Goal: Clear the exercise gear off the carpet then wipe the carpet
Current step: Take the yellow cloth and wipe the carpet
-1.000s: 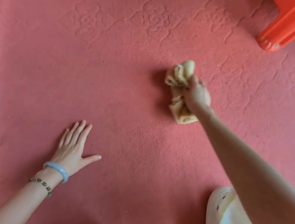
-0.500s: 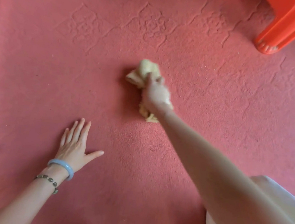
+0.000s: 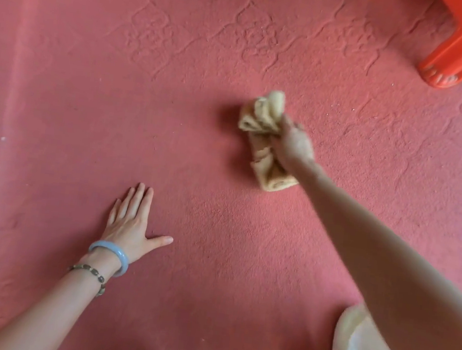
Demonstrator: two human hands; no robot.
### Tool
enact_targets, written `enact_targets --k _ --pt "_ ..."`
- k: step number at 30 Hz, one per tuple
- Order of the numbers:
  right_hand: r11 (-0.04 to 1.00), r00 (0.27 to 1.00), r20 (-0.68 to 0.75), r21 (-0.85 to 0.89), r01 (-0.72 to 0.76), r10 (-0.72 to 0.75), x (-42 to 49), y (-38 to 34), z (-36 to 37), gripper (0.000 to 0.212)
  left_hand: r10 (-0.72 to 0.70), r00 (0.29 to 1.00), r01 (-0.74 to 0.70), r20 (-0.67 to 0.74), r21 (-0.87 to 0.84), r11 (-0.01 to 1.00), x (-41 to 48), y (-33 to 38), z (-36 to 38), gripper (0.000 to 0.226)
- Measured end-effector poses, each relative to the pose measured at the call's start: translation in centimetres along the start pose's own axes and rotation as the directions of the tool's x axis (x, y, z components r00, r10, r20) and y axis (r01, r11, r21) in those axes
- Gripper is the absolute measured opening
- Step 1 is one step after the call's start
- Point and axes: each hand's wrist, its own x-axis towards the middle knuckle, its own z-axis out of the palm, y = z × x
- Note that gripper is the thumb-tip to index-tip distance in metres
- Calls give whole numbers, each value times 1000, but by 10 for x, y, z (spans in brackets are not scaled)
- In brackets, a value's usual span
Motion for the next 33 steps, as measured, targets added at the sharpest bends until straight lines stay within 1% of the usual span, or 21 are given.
enact_targets --k 2,5,7,8,10,12,15,17,18,20,21,23,25,27,30,33 --pt "990 985 -119 -58 -130 122 1 47 -27 37 -4 1000 4 2 0 1000 0 1 0 112" --pt "931 909 -274 -100 -352 314 -7 95 -64 30 -9 1000 9 -2 -11 1000 -1 1 1 112" --pt "900 864 -326 -79 -429 383 -8 100 -71 31 -7 1000 7 -5 -3 1000 -2 1 2 112" --pt "901 863 -330 -71 -427 383 -5 92 -67 32 -4 1000 4 -3 0 1000 -2 1 2 112" --pt "930 900 -300 -90 -356 315 0 62 -44 34 -3 1000 3 14 1 1000 -1 1 3 113" --pt "964 952 -230 -129 -233 200 -1 17 -11 39 -6 999 6 44 4 1000 -1 2 2 118" --pt "984 999 -38 -175 -11 4 -22 -64 40 49 -15 998 15 59 7 1000 -1 2 3 124" --pt "971 981 134 -173 165 -143 -48 -111 68 60 -15 999 14 43 5 1000 -1 3 4 126" --pt "958 954 205 -139 250 -219 -60 -128 79 59 -15 999 15 29 4 1000 -1 3 5 126" --pt "934 903 275 -43 355 -331 -78 -142 89 50 -15 1000 15 10 -5 1000 -1 2 7 126" --pt "934 899 273 -6 358 -343 -82 -140 89 49 -10 1000 10 5 -13 1000 -1 1 8 126" --pt "962 935 224 62 267 -274 -79 -118 79 49 9 1000 -9 -7 -27 1000 -2 -1 9 126" --pt "987 982 131 105 124 -138 -72 -79 61 44 18 1000 -19 -17 -41 999 -2 -3 11 127" --pt "995 999 32 101 -18 14 -69 -31 38 37 18 1000 -18 -6 -55 998 0 -4 12 130" --pt "979 975 -99 63 -194 200 -72 34 5 31 19 1000 -19 0 -66 998 0 -5 13 132" --pt "931 902 -241 26 -364 359 -78 76 -23 27 10 1000 -11 -2 -67 998 0 -4 12 129"
